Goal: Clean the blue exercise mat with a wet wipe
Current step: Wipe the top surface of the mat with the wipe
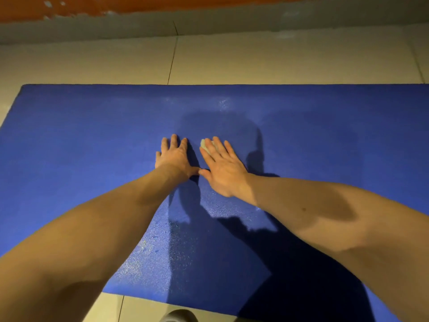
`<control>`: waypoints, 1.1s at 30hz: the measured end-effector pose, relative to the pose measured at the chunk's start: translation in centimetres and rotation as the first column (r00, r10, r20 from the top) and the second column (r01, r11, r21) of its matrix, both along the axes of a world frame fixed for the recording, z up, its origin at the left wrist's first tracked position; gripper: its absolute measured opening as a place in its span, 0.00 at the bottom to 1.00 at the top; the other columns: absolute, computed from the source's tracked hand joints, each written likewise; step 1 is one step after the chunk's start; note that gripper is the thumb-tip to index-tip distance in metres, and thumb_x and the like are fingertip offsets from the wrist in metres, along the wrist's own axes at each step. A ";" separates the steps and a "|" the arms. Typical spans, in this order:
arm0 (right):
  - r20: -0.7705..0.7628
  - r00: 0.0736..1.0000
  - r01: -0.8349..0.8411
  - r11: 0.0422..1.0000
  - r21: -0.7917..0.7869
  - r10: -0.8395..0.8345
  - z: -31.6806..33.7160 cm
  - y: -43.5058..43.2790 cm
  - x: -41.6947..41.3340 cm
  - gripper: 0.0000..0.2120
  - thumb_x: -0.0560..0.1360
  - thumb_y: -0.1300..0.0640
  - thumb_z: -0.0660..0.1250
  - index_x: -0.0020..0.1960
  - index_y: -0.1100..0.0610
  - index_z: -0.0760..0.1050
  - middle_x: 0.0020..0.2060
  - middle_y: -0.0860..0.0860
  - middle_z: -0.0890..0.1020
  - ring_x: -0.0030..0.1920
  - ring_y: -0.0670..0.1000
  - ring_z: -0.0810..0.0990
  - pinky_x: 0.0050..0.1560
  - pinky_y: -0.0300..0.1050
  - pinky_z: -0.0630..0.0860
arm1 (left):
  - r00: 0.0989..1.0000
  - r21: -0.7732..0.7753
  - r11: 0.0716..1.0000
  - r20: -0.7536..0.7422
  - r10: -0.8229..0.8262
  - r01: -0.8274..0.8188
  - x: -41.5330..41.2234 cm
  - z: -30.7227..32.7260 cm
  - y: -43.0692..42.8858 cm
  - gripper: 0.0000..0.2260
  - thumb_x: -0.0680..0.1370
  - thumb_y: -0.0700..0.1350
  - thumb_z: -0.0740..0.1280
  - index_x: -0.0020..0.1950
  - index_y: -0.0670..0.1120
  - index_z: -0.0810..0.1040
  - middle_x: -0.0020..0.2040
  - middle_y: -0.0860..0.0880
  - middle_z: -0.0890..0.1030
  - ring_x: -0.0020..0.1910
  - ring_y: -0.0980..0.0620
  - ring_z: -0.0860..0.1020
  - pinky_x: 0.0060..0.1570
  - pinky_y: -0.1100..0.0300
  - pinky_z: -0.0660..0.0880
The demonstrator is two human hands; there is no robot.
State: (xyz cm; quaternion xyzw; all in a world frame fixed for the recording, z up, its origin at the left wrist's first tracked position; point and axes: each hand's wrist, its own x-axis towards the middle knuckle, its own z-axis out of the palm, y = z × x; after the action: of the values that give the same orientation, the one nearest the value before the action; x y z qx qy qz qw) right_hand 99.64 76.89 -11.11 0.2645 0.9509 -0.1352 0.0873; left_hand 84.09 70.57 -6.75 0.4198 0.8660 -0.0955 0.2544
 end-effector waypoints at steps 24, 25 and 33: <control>-0.038 0.943 0.331 0.943 0.007 -0.331 0.0 11.9 0.3 0.37 0.84 0.42 0.52 0.82 0.61 0.41 0.82 0.56 0.46 0.82 0.57 0.42 0.80 0.54 0.39 | 0.999 -0.087 0.996 0.019 0.026 -0.025 -0.2 -0.4 0.5 0.56 0.66 0.69 0.74 0.82 0.53 0.44 0.82 0.50 0.40 0.80 0.39 0.39 0.69 0.33 0.64; -0.030 0.912 0.409 0.913 -0.012 -0.409 0.1 12.3 0.3 0.37 0.84 0.42 0.52 0.82 0.62 0.40 0.82 0.56 0.46 0.82 0.57 0.41 0.80 0.54 0.39 | 1.000 -0.087 0.996 0.012 0.023 -0.022 -0.2 -0.4 0.5 0.56 0.66 0.70 0.74 0.82 0.53 0.44 0.82 0.50 0.40 0.80 0.39 0.39 0.69 0.33 0.65; -0.003 1.000 -0.023 1.000 0.020 0.023 0.0 5.4 -5.9 0.32 0.86 0.47 0.46 0.81 0.62 0.37 0.81 0.56 0.39 0.81 0.58 0.37 0.80 0.55 0.38 | 1.000 -0.084 0.996 0.002 0.020 -0.020 -0.4 -0.3 0.3 0.57 0.65 0.71 0.73 0.82 0.54 0.44 0.82 0.52 0.40 0.80 0.41 0.39 0.68 0.34 0.67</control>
State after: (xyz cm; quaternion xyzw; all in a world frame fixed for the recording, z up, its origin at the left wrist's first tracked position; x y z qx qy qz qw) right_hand 93.74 82.24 -11.16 0.2543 0.9552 -0.1254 0.0847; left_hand 83.69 70.88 -7.07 0.4001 0.8651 -0.1286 0.2738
